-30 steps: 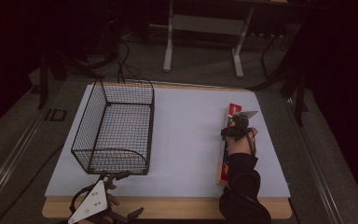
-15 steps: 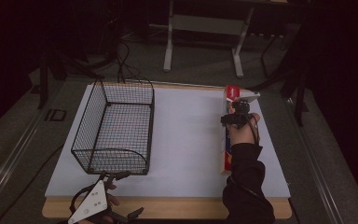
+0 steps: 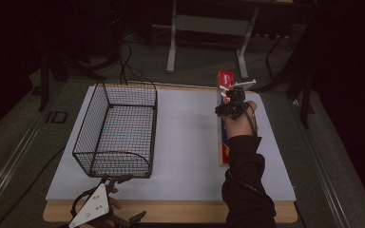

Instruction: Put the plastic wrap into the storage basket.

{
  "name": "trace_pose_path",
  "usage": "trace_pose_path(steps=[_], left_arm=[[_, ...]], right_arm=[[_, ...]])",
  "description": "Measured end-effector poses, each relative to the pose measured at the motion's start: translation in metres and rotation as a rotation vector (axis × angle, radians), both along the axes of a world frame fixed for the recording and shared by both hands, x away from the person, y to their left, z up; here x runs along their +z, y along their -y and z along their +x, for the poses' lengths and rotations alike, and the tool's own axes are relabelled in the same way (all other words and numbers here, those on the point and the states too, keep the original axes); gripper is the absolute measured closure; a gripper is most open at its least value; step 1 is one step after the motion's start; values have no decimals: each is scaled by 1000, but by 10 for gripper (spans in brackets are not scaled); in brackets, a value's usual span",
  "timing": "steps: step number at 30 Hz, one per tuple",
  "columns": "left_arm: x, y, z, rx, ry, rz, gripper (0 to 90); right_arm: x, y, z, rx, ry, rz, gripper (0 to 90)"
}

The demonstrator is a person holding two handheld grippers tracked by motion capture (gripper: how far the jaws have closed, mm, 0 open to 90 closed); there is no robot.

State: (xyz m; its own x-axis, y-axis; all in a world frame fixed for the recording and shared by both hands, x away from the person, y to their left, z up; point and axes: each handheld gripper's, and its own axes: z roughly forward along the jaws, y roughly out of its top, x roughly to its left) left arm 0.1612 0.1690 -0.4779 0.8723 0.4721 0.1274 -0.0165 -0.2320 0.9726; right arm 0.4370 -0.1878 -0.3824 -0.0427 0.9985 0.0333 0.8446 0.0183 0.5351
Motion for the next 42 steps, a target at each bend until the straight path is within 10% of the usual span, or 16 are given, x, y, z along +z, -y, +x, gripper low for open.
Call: trace_pose_path(steps=[24, 42], left_arm=[[0, -2, -3, 8, -2, -3, 2], [-1, -5, -6, 22, -1, -1, 2]], right_arm=[[57, -89, -3, 201, 100, 10, 396], [69, -153, -8, 368, 137, 70, 397]])
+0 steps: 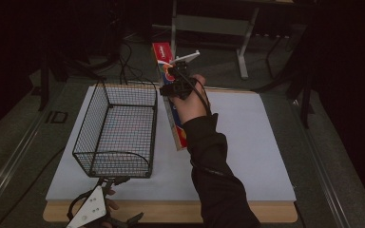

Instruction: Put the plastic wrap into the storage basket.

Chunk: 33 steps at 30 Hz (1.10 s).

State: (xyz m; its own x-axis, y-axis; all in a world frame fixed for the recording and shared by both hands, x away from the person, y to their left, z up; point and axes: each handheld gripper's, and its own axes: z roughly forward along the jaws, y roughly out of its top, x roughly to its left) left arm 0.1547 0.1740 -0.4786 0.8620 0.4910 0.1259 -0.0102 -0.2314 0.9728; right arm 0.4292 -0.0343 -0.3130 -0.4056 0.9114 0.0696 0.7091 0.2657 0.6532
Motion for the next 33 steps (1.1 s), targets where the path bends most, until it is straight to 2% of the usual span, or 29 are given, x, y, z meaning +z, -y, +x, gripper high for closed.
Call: trace_pose_path(steps=[10, 16, 22, 25, 30, 33], left_arm=[[0, -1, -2, 5, 2, 2, 2], [0, -3, -3, 8, 2, 3, 2], [0, -4, -4, 13, 2, 5, 2], [0, -5, -5, 15, 4, 5, 2], [0, -5, -6, 14, 2, 0, 2], [0, -5, -6, 14, 4, -1, 2]], right_arm=[[5, -38, -4, 78, 21, 16, 397], [8, -56, -5, 123, 29, 61, 397], [5, -76, -10, 155, 46, 79, 397], [2, -88, -11, 162, 71, 57, 397], [-4, -101, -7, 177, 93, 59, 397], [-7, -107, -4, 185, 92, 84, 397]])
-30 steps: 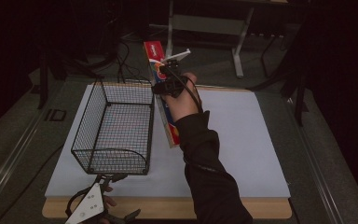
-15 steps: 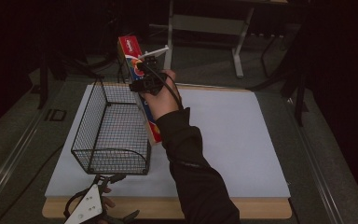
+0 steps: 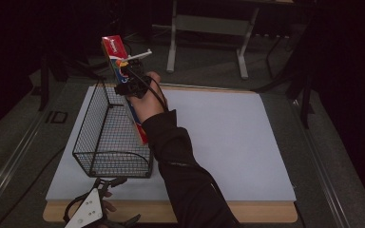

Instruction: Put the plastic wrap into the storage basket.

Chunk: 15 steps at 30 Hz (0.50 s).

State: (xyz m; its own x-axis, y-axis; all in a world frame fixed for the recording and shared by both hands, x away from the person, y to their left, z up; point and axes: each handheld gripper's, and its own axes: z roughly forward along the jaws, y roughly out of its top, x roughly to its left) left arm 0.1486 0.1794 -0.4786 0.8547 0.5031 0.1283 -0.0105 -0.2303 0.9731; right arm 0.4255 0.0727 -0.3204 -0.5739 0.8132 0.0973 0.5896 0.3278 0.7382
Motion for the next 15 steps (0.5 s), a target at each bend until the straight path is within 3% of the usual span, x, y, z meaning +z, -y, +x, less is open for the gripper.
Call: trace_pose_path(steps=[8, 15], left_arm=[[0, -1, -1, 2, 3, -1, 2], [1, -2, -2, 0, 6, 2, 2]], right_arm=[[-10, -21, 0, 44, 63, 35, 397], [-29, -30, -3, 27, 48, 39, 396]])
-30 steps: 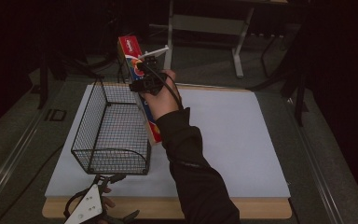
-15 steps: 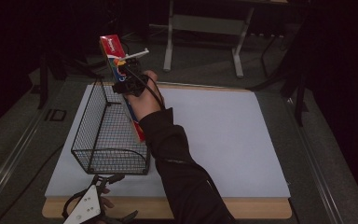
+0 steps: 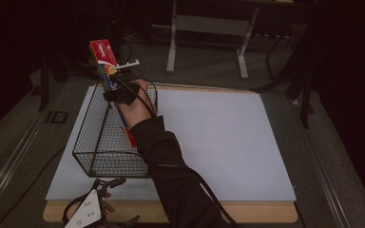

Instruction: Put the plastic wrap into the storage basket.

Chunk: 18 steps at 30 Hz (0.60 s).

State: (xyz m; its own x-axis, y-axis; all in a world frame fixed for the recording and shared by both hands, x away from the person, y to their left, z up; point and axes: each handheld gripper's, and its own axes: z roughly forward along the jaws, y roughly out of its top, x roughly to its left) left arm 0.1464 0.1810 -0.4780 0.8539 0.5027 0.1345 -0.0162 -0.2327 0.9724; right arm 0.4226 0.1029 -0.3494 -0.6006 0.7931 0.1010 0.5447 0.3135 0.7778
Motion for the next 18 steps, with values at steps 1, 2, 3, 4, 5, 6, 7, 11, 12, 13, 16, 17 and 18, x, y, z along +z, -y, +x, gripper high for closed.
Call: trace_pose_path(steps=[1, 2, 3, 4, 5, 6, 7, 11, 12, 13, 16, 17, 18], left_arm=[[0, 0, 0, 0, 1, 1, 2], [0, 0, 0, 0, 1, 2, 2], [0, 0, 0, -1, 1, 4, 2], [0, 0, 0, -1, 1, 4, 2], [0, 0, 0, -1, 0, 4, 1], [0, 1, 0, -2, 0, 5, 2], [0, 1, 0, -2, 2, 7, 2], [0, 1, 0, -1, 0, 6, 2], [0, 1, 0, -1, 0, 7, 2], [-1, 1, 0, -2, 0, 6, 2], [0, 1, 0, -4, 0, 6, 2], [0, 1, 0, -3, 1, 6, 2], [0, 1, 0, -3, 1, 6, 2]], right_arm=[[-5, 0, 0, -4, -7, -4, 396], [-9, -1, 0, -5, -10, -7, 396], [-13, 0, 1, -7, -18, -9, 396], [-18, 0, 1, -15, -28, -14, 397], [-22, 0, 1, -17, -31, -21, 397], [-26, 0, 1, -16, -36, -25, 396], [-30, -1, 1, -17, -45, -36, 396], [-44, -1, 2, -30, -82, -55, 396], [-47, -1, 2, -31, -94, -57, 396], [-50, -1, 2, -30, -101, -58, 396], [-57, -1, 3, -29, -133, -57, 396], [-60, -2, 3, -22, -134, -62, 396], [-60, -2, 3, -22, -134, -62, 396]])
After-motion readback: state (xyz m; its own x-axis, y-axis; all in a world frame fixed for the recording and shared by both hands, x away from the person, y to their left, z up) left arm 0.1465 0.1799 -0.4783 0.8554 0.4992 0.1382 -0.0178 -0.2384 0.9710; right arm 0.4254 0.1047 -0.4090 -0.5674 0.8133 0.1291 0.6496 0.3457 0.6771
